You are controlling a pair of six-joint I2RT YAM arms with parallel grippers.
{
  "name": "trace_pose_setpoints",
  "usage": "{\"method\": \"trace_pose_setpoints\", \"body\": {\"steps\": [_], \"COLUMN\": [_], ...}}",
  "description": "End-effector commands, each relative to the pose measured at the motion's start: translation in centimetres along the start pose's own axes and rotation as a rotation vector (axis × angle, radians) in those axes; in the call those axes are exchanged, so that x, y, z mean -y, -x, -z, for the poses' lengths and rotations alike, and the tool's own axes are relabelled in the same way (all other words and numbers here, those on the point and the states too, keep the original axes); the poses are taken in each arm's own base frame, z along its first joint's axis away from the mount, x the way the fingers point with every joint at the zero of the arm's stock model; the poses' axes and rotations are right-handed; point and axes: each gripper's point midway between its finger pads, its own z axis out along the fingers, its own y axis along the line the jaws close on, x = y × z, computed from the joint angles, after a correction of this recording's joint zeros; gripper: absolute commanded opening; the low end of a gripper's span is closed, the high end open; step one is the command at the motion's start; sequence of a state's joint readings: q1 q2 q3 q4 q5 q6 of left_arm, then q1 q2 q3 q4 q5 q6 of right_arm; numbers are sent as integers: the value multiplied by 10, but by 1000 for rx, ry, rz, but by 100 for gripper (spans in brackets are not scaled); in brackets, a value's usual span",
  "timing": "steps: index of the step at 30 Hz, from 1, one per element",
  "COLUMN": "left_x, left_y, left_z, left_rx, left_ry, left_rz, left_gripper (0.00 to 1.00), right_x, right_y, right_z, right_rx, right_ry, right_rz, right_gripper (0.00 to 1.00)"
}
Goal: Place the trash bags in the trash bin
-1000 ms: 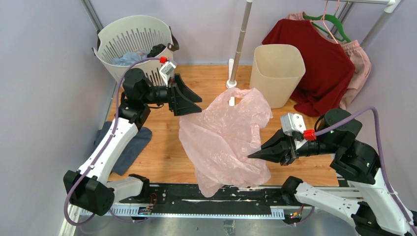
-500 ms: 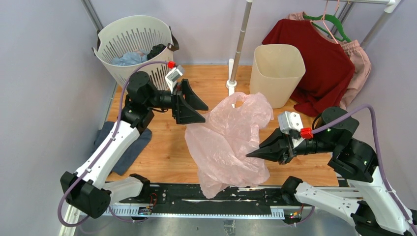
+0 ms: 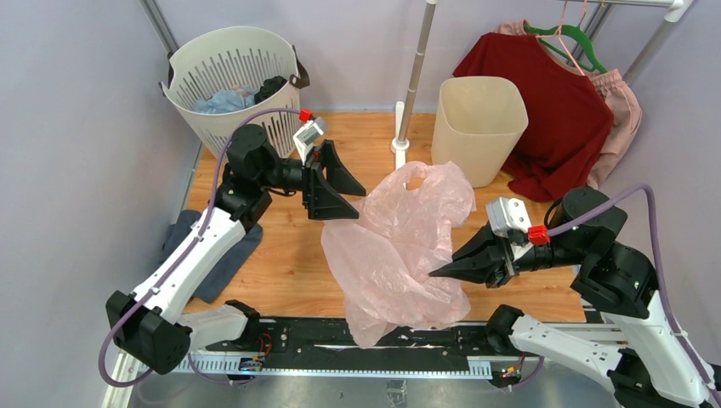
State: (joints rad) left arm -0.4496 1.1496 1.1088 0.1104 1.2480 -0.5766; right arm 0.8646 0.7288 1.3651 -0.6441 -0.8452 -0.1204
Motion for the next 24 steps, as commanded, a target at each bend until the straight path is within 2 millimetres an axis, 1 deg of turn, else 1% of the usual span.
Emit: {"method": "trace_pose_setpoints", "body": {"steps": [1, 5, 8, 11, 13, 18, 24], "left_x": [16, 25, 30, 44, 58, 76, 106], "left_y": [5, 5, 3, 1, -4, -13, -18], "left_z": [-5, -4, -5, -11, -17, -26, -36], "left_rx": [-7, -6, -10, -22, -39, -54, -59], "left_ry": [-40, -51, -61, -101, -145, -191, -268], "left_rz": [-29, -31, -34, -50, -58, -57, -82], "left_gripper": [85, 86, 87, 87, 87, 87, 87], "right_x": [-26, -44, -52, -52, -50, -49, -44], "right_y": [16, 23, 28, 29, 30, 35, 35], "right_z": [9, 18, 24, 24, 23, 21, 19], "right_rx": [46, 74, 103, 104, 106, 123, 121], "right_ry": [93, 139, 155, 152, 152, 161, 144], "right_rz": [32, 29, 44, 47, 50, 67, 78], "right_gripper": [0, 0, 0, 0, 0, 0, 0]}}
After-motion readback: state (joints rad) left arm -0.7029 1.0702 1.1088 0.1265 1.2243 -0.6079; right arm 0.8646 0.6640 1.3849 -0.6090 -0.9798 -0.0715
